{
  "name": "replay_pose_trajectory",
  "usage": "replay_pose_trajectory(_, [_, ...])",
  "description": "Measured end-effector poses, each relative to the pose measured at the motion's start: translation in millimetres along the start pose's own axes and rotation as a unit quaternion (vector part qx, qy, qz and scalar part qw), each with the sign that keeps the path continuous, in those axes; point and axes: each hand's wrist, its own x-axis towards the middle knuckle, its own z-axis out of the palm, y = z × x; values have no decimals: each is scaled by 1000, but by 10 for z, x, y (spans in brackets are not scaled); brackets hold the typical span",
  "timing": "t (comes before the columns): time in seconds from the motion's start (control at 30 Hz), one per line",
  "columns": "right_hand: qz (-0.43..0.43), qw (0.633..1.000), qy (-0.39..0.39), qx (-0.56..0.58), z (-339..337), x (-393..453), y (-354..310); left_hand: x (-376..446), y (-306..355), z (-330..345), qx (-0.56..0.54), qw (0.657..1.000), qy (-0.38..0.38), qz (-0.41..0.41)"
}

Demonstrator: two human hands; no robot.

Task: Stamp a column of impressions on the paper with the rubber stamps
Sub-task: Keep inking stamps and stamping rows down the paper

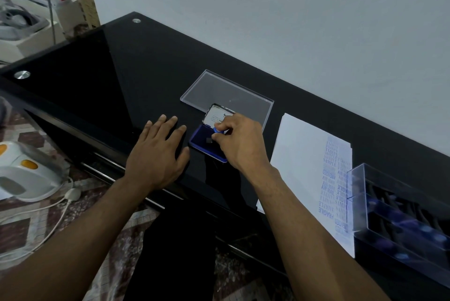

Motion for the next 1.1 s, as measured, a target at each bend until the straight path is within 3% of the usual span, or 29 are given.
replay_pose_trajectory(0.37, [2,1000,6,7,35,7,14,1,-1,-13,2,1000,-4,1])
replay_pose_trajectory(0.67, [-2,995,73,70,0,-120,160,6,37,-87,-72,997,-3,-7])
replay_pose_trajectory(1.1, [73,981,159,85,-700,-910,817,-53,1191,-79,-88,989,-19,116])
